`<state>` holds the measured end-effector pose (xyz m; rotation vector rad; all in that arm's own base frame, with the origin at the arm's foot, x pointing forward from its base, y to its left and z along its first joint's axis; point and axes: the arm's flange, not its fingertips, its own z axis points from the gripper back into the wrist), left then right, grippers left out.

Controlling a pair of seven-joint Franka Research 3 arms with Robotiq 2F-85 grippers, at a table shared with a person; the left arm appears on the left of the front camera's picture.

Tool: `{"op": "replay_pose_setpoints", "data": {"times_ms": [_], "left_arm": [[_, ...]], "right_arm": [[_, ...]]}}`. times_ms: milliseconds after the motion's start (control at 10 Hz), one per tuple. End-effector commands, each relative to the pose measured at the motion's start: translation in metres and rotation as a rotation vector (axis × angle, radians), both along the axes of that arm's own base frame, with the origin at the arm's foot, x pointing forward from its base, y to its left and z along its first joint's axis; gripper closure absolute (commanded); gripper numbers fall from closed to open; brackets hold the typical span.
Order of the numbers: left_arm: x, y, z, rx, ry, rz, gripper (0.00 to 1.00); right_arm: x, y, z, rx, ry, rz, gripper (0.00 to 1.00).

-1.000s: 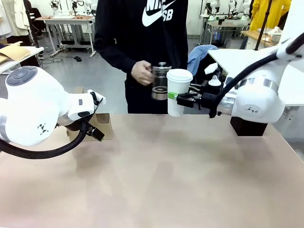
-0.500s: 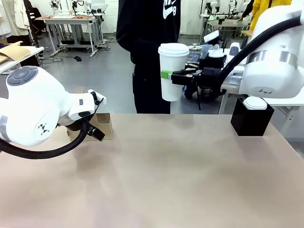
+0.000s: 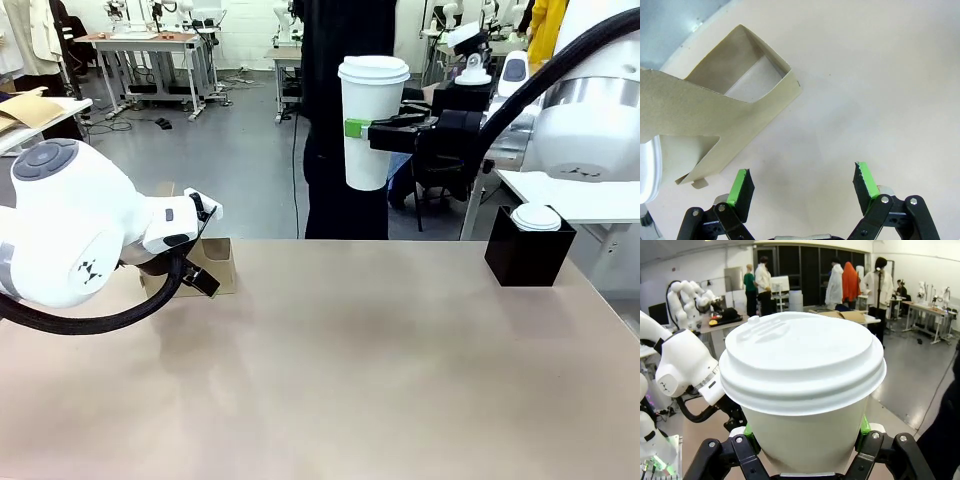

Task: Pour a drink into a cup and package it in a carrier.
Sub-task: When a person places the Paper Cup Lid on the 600 ml Paper Cup , lift the 600 ml Paper Cup, then position the Cup Carrier in the center of the table.

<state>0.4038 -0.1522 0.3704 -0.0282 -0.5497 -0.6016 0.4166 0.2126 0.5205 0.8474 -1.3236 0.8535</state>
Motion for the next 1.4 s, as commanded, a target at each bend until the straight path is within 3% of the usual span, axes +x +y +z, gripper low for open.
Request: {"op": "replay_pose_setpoints", "data": {"times_ms": [0, 800, 1300], "left_arm": [[0.000, 0.000, 0.000, -0.001, 0.000, 0.001, 0.00], [0.000, 0.000, 0.000, 0.000, 0.000, 0.000, 0.00], [-0.026, 0.003, 0.104, -0.063, 0.037, 0.149, 0.00]], "right_arm": [[-0.001, 0.004, -0.003, -0.001, 0.003, 0.004, 0.19], [-0.001, 0.004, -0.003, -0.001, 0.003, 0.004, 0.19], [-0.001, 0.004, -0.003, -0.001, 0.003, 0.004, 0.19]]}}
